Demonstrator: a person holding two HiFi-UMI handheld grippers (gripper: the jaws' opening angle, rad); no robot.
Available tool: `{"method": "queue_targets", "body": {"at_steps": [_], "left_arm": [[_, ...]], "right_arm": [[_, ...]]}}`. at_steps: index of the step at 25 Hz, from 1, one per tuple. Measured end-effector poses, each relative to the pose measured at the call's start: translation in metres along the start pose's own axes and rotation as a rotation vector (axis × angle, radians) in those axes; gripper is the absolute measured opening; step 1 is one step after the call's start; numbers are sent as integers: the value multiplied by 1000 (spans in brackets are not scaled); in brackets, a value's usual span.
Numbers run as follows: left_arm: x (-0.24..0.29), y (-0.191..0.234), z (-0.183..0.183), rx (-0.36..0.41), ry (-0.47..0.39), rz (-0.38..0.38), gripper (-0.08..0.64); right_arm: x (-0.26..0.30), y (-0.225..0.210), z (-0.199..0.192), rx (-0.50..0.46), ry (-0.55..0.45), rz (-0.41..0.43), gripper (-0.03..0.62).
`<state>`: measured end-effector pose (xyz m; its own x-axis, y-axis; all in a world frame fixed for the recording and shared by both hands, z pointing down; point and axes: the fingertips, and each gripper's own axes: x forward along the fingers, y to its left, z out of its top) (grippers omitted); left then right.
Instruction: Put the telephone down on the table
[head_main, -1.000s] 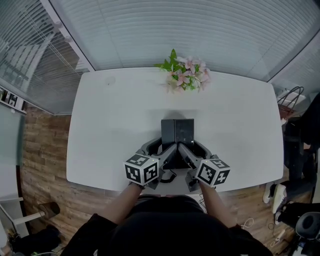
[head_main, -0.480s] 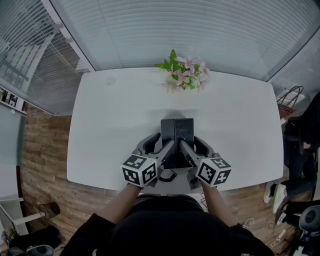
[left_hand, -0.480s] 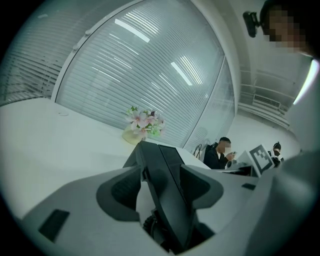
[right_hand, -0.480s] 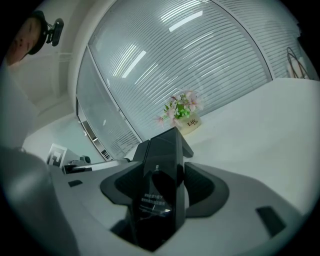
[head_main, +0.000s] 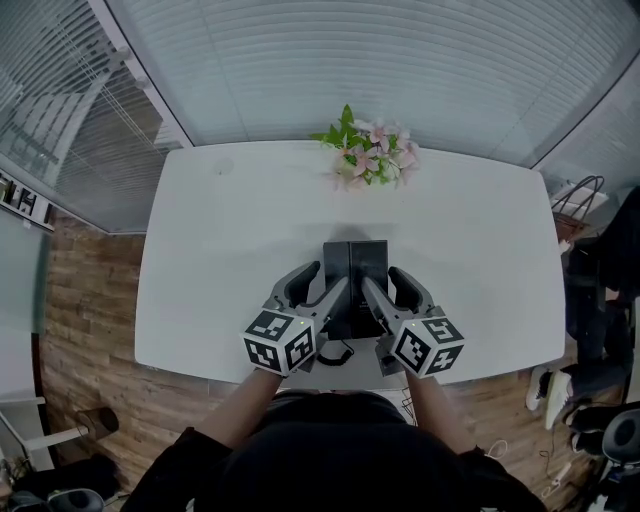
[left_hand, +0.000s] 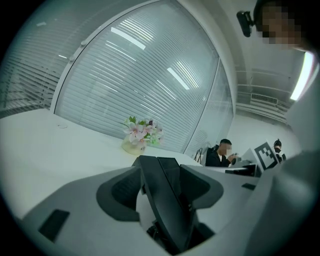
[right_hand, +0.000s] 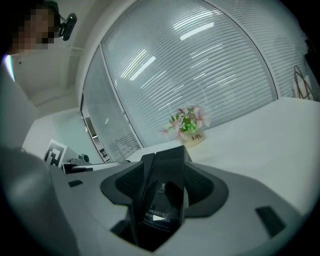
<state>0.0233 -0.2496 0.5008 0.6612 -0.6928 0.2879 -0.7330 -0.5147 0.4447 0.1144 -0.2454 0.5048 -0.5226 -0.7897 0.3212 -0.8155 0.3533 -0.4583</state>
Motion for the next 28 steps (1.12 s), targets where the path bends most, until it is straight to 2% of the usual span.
{"method": "queue_targets", "body": {"at_steps": [9,18,28], "left_arm": [[-6,-8,26,47,-63,1,244],[-15,-20,52,113,-129,-5,244],[-25,-32,80,178,-193,-12,242]], "right_arm": [[-4,25,34,-85,-88,35,235],[-15,50,70,-120,-188,88,222],[-23,69,96,-209,-252,98,215]]}}
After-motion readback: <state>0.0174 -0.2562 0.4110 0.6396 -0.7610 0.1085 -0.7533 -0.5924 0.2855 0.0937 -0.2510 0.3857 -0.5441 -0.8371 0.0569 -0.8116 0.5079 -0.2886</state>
